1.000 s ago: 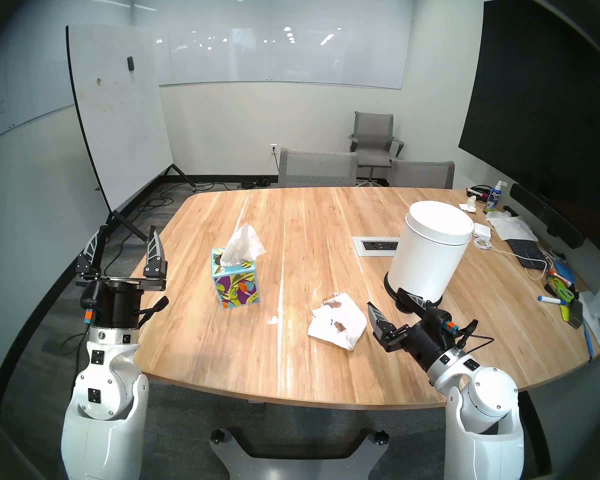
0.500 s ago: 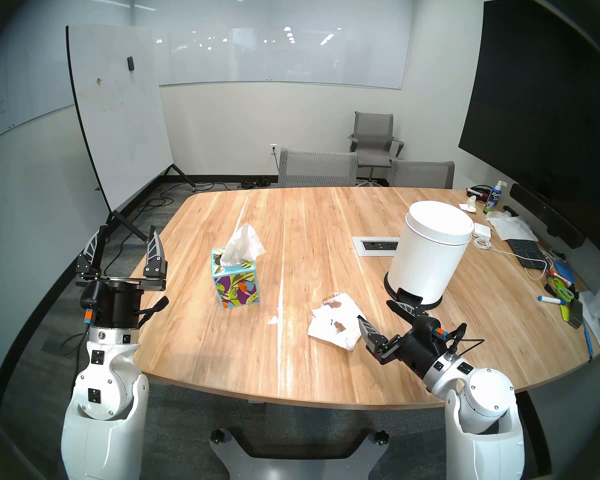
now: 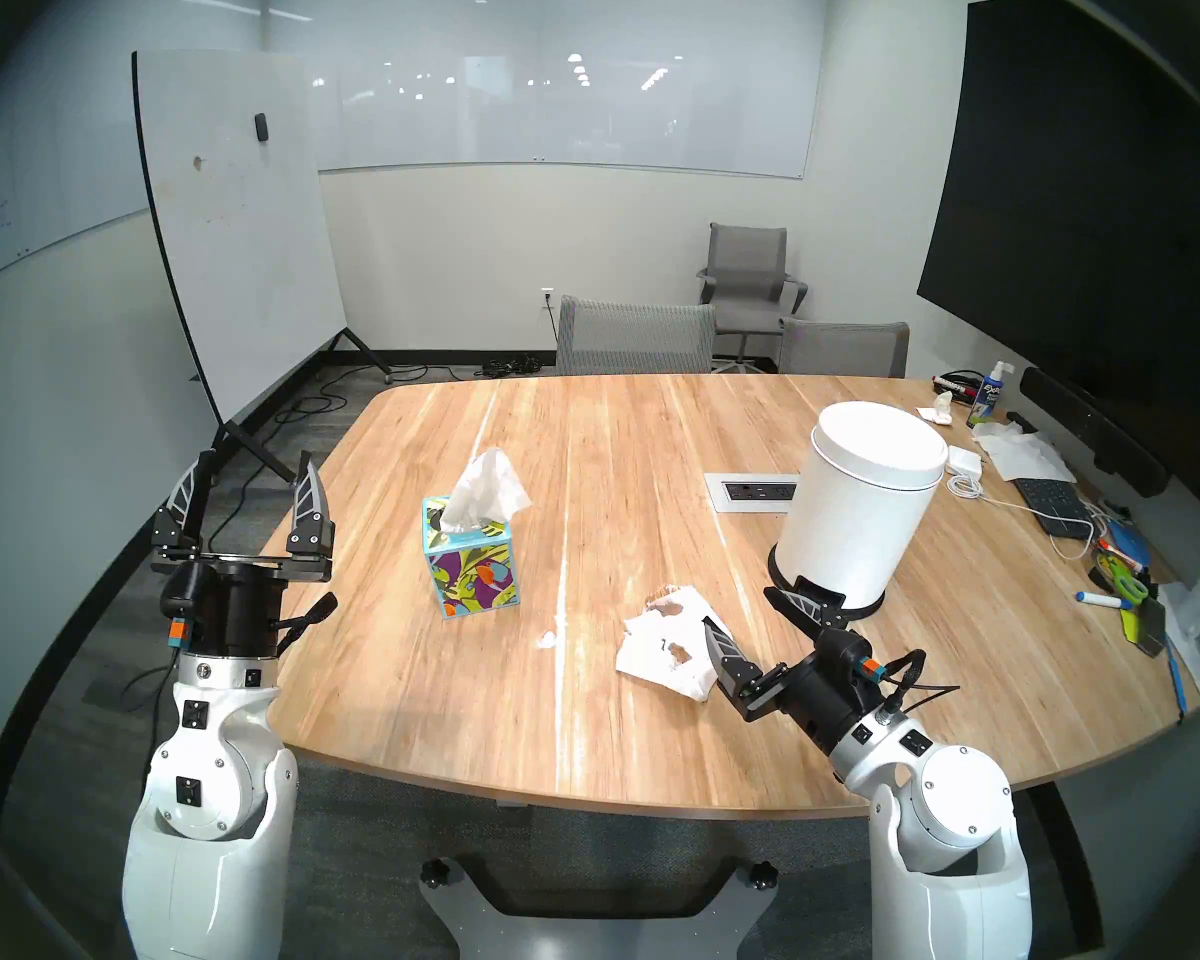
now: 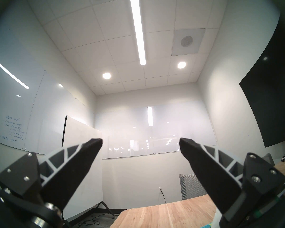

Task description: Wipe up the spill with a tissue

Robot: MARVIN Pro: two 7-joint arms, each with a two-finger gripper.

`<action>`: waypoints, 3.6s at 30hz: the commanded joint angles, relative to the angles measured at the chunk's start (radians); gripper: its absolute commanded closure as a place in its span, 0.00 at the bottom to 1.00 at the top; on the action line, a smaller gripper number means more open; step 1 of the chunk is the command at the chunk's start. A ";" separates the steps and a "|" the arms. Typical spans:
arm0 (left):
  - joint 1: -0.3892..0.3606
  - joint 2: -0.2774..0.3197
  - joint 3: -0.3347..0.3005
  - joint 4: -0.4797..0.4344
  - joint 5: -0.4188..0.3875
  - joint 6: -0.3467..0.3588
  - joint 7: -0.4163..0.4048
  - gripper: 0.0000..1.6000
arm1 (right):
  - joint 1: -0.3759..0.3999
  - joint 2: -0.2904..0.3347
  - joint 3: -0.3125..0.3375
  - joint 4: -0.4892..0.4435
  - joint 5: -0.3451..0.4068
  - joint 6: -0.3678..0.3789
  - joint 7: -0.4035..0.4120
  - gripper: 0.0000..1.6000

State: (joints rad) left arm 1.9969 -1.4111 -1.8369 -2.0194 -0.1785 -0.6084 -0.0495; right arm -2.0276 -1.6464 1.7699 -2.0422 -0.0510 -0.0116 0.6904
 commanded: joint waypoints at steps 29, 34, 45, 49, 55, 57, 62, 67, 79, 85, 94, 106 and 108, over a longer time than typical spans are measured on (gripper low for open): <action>0.002 -0.002 -0.002 -0.021 0.000 -0.008 0.001 0.00 | -0.225 0.010 0.139 0.003 0.090 -0.178 0.101 0.00; 0.002 -0.002 -0.002 -0.021 0.001 -0.008 0.001 0.00 | -0.250 0.011 0.187 -0.012 0.122 -0.194 0.116 1.00; 0.002 -0.002 -0.002 -0.021 0.001 -0.007 0.001 0.00 | -0.202 0.023 0.250 0.037 0.142 -0.158 0.111 1.00; 0.002 -0.002 -0.002 -0.021 0.001 -0.008 0.001 0.00 | -0.148 0.038 0.262 0.097 0.132 -0.138 0.097 1.00; 0.002 -0.002 -0.002 -0.020 0.000 -0.008 0.001 0.00 | -0.078 0.083 0.262 0.192 0.130 -0.130 0.081 1.00; 0.002 -0.002 -0.002 -0.020 0.000 -0.008 0.001 0.00 | -0.062 0.080 0.268 0.208 0.125 -0.130 0.089 1.00; 0.002 -0.002 -0.002 -0.021 0.000 -0.008 0.001 0.00 | -0.041 0.075 0.244 0.223 0.120 -0.135 0.083 1.00; 0.002 -0.002 -0.002 -0.021 0.000 -0.008 0.001 0.00 | -0.036 0.063 0.211 0.215 0.106 -0.159 0.076 1.00; 0.002 -0.002 -0.002 -0.021 0.001 -0.007 0.001 0.00 | -0.033 0.048 0.236 0.228 0.107 -0.178 0.038 1.00; 0.002 -0.003 -0.002 -0.022 0.001 -0.007 0.001 0.00 | -0.042 0.035 0.238 0.224 0.122 -0.200 0.047 1.00; 0.002 -0.002 -0.002 -0.021 0.001 -0.007 0.001 0.00 | 0.008 0.049 0.238 0.247 0.103 -0.179 0.033 1.00; 0.001 -0.002 -0.002 -0.020 0.000 -0.008 0.001 0.00 | 0.148 0.079 0.205 0.374 0.059 -0.159 -0.012 1.00; 0.001 -0.002 -0.002 -0.020 0.000 -0.008 0.001 0.00 | 0.161 0.081 0.205 0.384 0.057 -0.158 -0.016 1.00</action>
State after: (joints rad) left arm 1.9969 -1.4111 -1.8369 -2.0195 -0.1785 -0.6085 -0.0496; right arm -1.9542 -1.5820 1.9833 -1.6725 0.0096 -0.1672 0.6910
